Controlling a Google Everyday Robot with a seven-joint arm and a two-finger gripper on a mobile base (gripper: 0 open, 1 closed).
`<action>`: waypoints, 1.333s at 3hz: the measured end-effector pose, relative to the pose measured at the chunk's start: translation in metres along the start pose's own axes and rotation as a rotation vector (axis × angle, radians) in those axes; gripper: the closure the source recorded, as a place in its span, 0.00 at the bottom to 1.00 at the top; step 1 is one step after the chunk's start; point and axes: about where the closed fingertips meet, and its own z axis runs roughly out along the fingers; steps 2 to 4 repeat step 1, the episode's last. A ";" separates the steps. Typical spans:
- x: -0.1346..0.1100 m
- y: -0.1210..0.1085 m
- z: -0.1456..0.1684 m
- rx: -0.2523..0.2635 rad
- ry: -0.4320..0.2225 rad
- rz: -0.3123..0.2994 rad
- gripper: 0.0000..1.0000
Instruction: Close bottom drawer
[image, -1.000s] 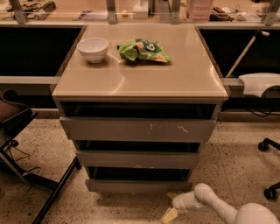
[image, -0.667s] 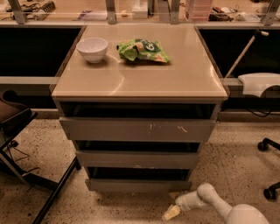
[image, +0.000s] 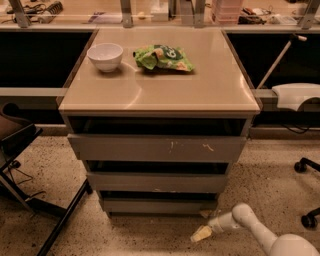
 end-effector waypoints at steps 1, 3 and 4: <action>0.000 0.000 0.000 0.000 0.000 0.000 0.00; 0.000 0.000 0.000 0.000 0.000 0.000 0.00; 0.000 0.000 0.000 0.000 0.000 0.000 0.00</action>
Offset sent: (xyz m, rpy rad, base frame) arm 0.0000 0.0000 0.0000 0.0000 0.0000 0.0000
